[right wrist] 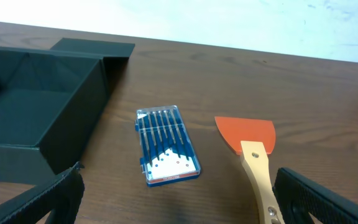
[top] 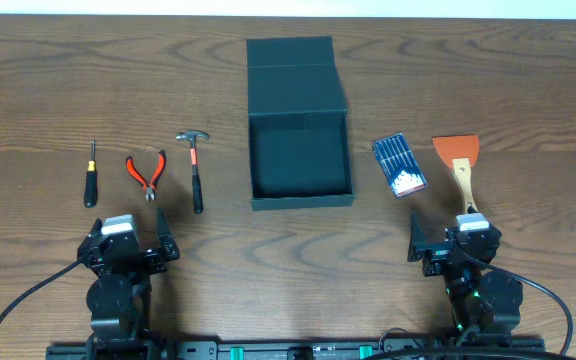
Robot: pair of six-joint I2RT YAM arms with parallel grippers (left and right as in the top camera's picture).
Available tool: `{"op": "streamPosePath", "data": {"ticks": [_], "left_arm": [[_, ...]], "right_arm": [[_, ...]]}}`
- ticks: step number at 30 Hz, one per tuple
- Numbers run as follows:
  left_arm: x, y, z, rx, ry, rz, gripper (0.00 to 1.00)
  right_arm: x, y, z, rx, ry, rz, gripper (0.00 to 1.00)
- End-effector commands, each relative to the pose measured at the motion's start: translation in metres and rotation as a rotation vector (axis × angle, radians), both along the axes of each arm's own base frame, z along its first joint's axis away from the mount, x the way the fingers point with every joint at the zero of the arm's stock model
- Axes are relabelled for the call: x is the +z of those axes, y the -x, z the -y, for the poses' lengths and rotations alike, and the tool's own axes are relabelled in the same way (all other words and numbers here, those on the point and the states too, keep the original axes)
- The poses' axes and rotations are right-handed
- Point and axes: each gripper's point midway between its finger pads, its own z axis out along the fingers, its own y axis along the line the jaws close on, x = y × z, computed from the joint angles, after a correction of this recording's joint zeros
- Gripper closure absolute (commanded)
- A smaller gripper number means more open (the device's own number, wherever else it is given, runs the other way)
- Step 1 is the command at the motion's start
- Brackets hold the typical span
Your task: Pack container
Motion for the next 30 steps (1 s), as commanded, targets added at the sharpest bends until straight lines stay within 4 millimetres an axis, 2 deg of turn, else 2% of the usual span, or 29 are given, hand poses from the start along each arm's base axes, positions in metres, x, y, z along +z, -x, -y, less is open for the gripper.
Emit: {"op": "streamPosePath", "data": {"ticks": [1,23,28,30], "left_arm": [[-0.013,0.000,-0.001,-0.001,-0.012,-0.031,0.02],[-0.013,0.000,-0.001,-0.002,-0.011,-0.031,0.02],[-0.012,-0.001,0.000,-0.002,-0.010,-0.024,0.02],[-0.013,-0.001,0.006,-0.030,0.030,-0.026,0.01]], "right_arm": [[-0.004,0.000,-0.002,0.012,0.004,-0.005,0.01],[-0.003,0.000,-0.003,0.014,0.004,-0.001,0.01],[-0.004,0.003,-0.018,0.090,-0.070,-0.015,0.01],[-0.004,0.003,-0.020,0.092,-0.104,-0.017,0.01]]}}
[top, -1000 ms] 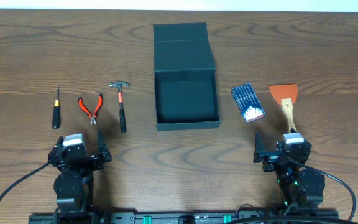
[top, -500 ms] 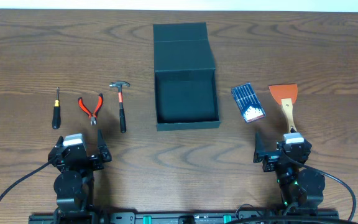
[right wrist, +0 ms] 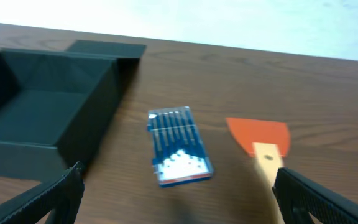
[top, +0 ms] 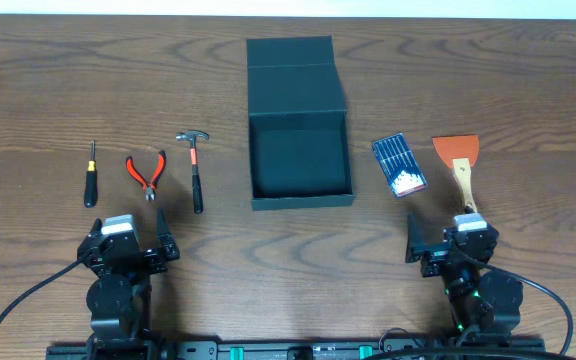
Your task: Pack container
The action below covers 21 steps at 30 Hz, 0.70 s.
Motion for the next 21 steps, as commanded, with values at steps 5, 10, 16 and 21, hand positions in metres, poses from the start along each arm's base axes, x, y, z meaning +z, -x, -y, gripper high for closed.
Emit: {"op": "streamPosePath", "data": {"ticks": [5,10,16,21], "left_arm": [[-0.013,-0.002,0.017,-0.084,0.083,-0.023,0.02],[0.017,0.000,0.030,-0.132,0.199,0.032,0.02],[0.077,-0.003,0.028,-0.122,0.200,0.033,0.02],[0.101,-0.034,0.028,-0.104,0.215,-0.146,0.02]], "right_arm": [[-0.003,0.002,-0.014,0.023,-0.230,-0.043,0.01],[0.005,0.001,-0.007,-0.025,-0.234,-0.046,0.01],[0.022,-0.015,0.011,-0.140,-0.217,-0.151,0.01],[0.041,-0.053,0.023,-0.169,-0.140,-0.325,0.01]]}}
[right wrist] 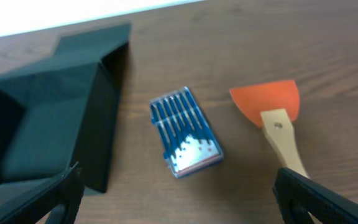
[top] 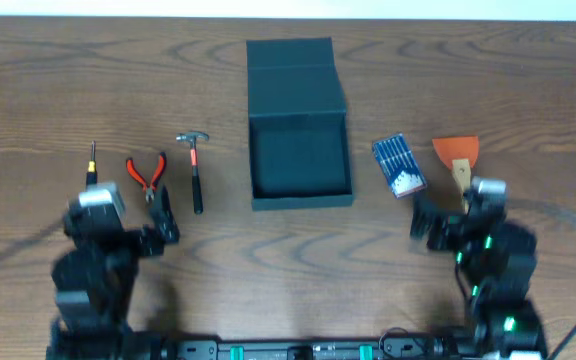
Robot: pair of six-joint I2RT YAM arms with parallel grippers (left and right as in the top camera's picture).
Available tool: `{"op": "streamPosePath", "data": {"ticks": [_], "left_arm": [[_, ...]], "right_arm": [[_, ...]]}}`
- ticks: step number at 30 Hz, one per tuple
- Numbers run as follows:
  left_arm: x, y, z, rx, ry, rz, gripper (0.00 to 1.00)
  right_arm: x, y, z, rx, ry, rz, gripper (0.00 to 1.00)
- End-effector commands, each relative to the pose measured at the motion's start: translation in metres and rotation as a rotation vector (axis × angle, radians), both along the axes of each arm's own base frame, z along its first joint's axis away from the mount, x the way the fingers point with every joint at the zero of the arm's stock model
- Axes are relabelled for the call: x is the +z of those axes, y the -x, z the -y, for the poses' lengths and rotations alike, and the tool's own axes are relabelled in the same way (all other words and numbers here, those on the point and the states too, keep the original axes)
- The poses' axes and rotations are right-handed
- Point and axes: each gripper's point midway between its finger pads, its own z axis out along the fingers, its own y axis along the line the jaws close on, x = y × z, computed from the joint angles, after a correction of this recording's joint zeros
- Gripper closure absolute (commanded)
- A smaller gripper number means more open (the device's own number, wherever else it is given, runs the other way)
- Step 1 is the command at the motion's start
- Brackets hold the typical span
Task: Pack container
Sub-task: 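Reach the right gripper to the orange scraper and grasp its handle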
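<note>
In the middle of the table stands a black box [top: 299,160] [right wrist: 42,137], empty, its lid folded back. To its right lie a blue bit case [top: 399,165] [right wrist: 185,130] and an orange scraper [top: 456,154] [right wrist: 272,112] with a wooden handle. On the left lie a hammer [top: 195,170], red pliers [top: 146,171] and a screwdriver [top: 92,157]. My right gripper [top: 448,218] [right wrist: 179,202] hangs open and empty just short of the case and the scraper handle. My left gripper [top: 118,222] is open near the pliers and partly covers the screwdriver.
Brown wooden table [top: 298,260] with bare wood between the box and my arms. A pale wall edge runs along the far side [right wrist: 55,15]. Cables trail from both arm bases at the near edge.
Both arms have left the near edge and stand farther out toward the tools. The right wrist camera now looks more steeply down on the bit case and scraper. Nothing was taken.
Both arms sat at the near edge, grippers open, with the tools laid out either side of the open box. The right wrist view then shifted slightly. Now both arms are closer to the tools, and every object lies where it was.
</note>
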Motion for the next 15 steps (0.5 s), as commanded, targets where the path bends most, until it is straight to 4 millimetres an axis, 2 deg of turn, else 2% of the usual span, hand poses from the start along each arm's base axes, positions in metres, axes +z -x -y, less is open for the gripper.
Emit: {"op": "streamPosePath", "data": {"ticks": [1,5,9,12,15], "left_arm": [[0.014,-0.028,0.000,0.001,0.021,-0.112,0.02],[0.027,-0.065,-0.001,-0.025,-0.033,-0.236,0.02],[0.029,-0.100,-0.008,-0.048,-0.095,-0.345,0.02],[0.023,-0.120,-0.023,-0.013,-0.084,-0.404,0.02],[0.010,-0.134,-0.042,0.030,-0.071,-0.441,0.02]], "right_arm": [[0.023,-0.032,0.016,-0.027,0.066,-0.078,0.01],[0.050,-0.077,0.028,-0.035,0.053,-0.173,0.01],[0.068,-0.110,0.035,-0.041,0.042,-0.238,0.01],[0.070,-0.125,0.046,-0.055,0.083,-0.267,0.01],[0.054,-0.129,0.059,-0.052,0.116,-0.316,0.01]]}}
